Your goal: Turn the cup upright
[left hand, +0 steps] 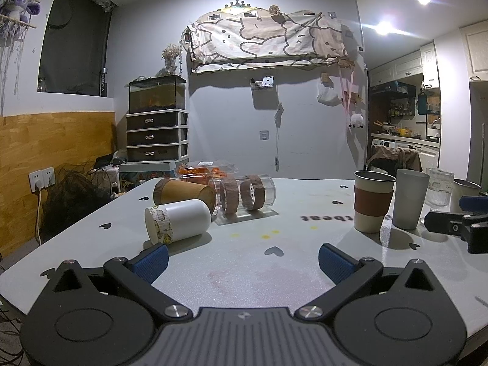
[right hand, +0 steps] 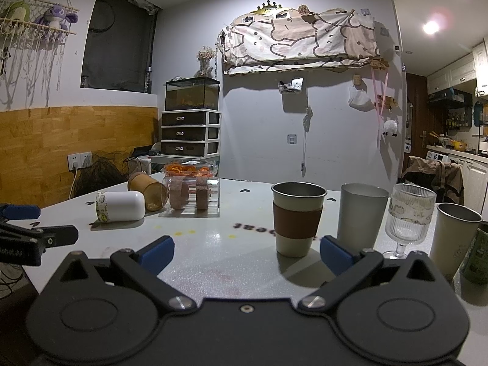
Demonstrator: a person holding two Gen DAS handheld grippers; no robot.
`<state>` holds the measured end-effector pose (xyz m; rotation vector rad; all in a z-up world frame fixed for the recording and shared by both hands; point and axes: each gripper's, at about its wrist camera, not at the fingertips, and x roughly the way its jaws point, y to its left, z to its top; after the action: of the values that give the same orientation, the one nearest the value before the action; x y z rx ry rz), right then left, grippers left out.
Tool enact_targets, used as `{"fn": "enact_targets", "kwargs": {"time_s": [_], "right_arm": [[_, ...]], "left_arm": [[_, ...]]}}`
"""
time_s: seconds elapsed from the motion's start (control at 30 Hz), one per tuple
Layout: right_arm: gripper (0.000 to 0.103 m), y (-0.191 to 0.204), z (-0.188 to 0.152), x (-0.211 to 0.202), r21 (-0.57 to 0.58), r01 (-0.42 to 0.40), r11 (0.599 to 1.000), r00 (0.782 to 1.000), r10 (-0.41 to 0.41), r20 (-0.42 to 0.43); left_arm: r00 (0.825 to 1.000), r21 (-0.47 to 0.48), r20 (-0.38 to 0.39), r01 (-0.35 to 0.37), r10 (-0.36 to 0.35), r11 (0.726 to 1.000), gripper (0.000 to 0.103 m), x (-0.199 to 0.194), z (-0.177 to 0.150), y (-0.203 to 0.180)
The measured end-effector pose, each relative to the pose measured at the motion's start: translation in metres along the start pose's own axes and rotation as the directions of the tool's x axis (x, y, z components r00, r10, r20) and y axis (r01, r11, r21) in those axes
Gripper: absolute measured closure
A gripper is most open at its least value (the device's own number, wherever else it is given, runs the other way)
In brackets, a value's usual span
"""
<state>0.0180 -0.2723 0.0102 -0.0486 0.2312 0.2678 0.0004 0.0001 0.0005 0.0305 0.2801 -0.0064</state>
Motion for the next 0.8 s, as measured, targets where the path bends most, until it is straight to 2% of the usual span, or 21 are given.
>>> {"fn": "enact_targets", "kwargs": {"time_s": [0.23, 0.33, 0.5, 0.6, 0.67, 0.73, 0.8], "right_arm": [[0.000, -0.005, -0.003, -0.001, -0.001, 0.003, 1.000, 1.000, -0.003, 0.012], [0.000, -0.005, -0.004, -0.003, -0.001, 0.005, 1.000, 1.000, -0.005, 0.023], [0.000, -0.004, -0.003, -0.017, 0.009, 0.013, 1.000, 0.999, -0.014, 0.030], [0.000, -0.004, -0.004, -0.019, 0.013, 0.015, 1.000, 0.999, -0.016, 0.032], [0.000, -0.003, -0.005, -0.021, 0.019, 0.010, 1.000, 0.999, -0.011, 0.034], [0.000, -0.004, -0.006, -0.023, 0.022, 0.004, 1.000, 0.999, -0.005, 0.038], [0.000, -0.004, -0.007, -0.026, 0.015, 0.006, 1.000, 0.999, -0.007, 0.046]], "left_arm": [[1.000, -0.056, -0.003, -0.017, 0.017, 0.998, 0.000, 0.014, 0.001, -0.004], [0.998, -0.129, -0.024, -0.054, 0.051, 0.990, 0.000, 0.025, 0.008, -0.009], [0.996, -0.297, -0.052, -0.085, 0.073, 0.951, 0.000, 0.039, 0.023, 0.008], [0.995, -0.399, -0.064, -0.092, 0.073, 0.913, 0.000, 0.053, 0.030, 0.019], [0.997, -0.478, -0.057, -0.080, 0.060, 0.875, 0.000, 0.061, 0.034, 0.026], [0.997, -0.568, -0.069, -0.078, 0.046, 0.820, 0.000, 0.072, 0.037, 0.035], [0.996, -0.662, -0.081, -0.078, 0.032, 0.746, 0.000, 0.086, 0.040, 0.044]]}}
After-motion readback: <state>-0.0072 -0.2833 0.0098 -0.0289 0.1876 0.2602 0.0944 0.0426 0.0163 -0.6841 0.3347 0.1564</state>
